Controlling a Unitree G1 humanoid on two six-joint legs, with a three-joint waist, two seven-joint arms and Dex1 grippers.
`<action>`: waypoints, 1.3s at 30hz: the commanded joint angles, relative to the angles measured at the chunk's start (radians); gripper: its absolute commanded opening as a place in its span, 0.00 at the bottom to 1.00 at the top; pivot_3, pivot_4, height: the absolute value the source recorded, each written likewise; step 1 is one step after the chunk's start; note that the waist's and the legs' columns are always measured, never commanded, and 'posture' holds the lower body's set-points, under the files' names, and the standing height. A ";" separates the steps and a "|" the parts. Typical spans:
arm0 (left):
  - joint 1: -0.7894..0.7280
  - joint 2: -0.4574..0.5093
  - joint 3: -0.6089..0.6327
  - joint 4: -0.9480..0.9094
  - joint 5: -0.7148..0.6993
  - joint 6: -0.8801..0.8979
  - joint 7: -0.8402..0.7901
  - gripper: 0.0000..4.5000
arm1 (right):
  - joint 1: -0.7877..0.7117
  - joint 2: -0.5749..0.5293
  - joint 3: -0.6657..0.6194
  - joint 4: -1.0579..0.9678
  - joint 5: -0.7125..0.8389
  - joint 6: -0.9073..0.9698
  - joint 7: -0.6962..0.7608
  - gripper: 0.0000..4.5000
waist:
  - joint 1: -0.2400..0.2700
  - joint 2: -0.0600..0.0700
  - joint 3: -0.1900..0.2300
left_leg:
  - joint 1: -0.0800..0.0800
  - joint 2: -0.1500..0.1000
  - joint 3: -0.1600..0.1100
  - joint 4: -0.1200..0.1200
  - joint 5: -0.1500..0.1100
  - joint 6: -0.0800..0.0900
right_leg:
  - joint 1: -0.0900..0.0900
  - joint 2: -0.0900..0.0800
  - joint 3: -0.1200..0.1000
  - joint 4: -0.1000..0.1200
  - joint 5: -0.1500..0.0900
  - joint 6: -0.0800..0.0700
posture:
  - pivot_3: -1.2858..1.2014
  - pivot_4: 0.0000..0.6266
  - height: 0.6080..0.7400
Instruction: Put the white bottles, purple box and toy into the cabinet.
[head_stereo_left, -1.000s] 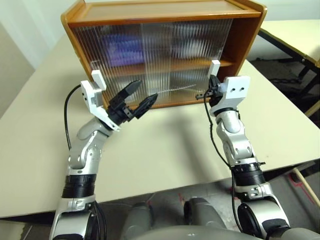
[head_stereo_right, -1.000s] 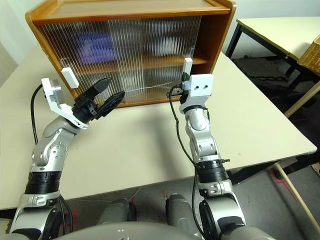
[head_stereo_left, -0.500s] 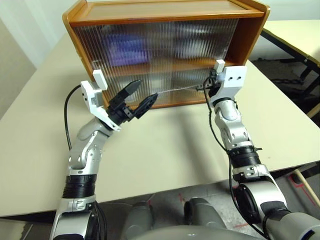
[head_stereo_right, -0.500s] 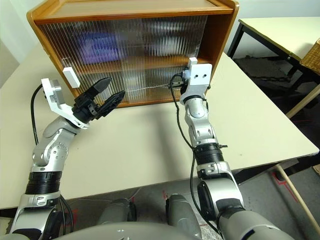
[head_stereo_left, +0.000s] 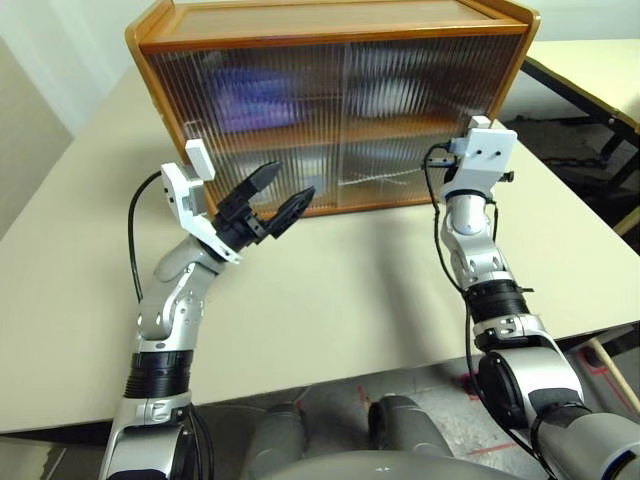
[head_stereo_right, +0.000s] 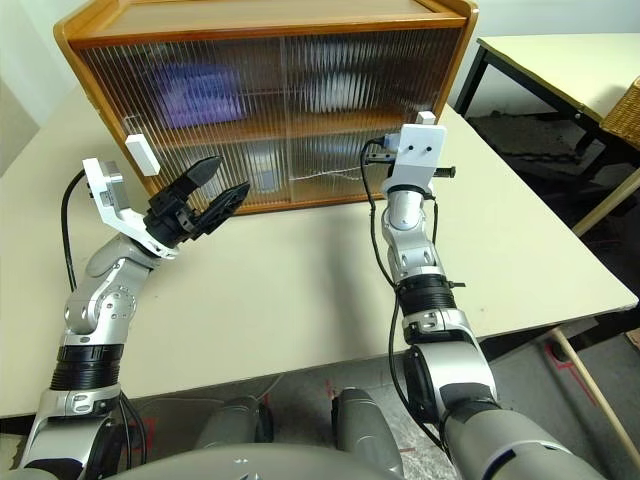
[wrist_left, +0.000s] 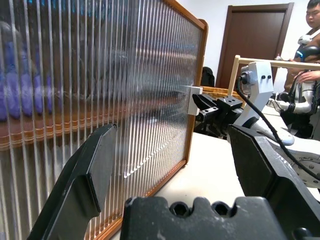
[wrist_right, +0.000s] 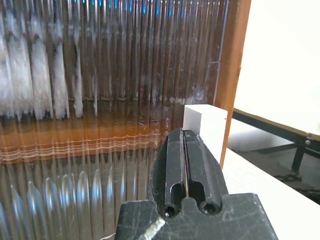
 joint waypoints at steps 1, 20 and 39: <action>0.002 0.001 -0.003 0.001 0.007 -0.001 -0.001 1.00 | 0.001 -0.017 -0.013 0.001 0.004 -0.017 0.001 0.00 | 0.000 0.000 0.000 | 0.000 0.000 0.000 0.000 0.000 0.000 | 0.000 0.000 0.000 0.000 0.000 0.000 | 0.56 0.00 1.00; 0.185 -0.076 0.097 0.042 0.122 -0.170 0.205 1.00 | 0.508 -0.131 -0.003 -0.486 0.386 -0.029 0.676 0.99 | -0.001 -0.002 0.002 | 0.002 0.001 0.000 -0.001 0.000 0.000 | 0.001 -0.001 0.000 0.000 -0.002 0.003 | 0.55 0.00 1.00; 0.467 -0.192 0.144 -0.015 0.348 -0.438 0.536 1.00 | 0.694 -0.098 -0.057 -0.489 0.398 -0.107 0.718 0.99 | 0.018 -0.004 0.002 | 0.003 0.002 0.002 -0.001 -0.004 -0.007 | 0.001 -0.002 0.000 -0.001 -0.010 -0.009 | 0.55 0.00 1.00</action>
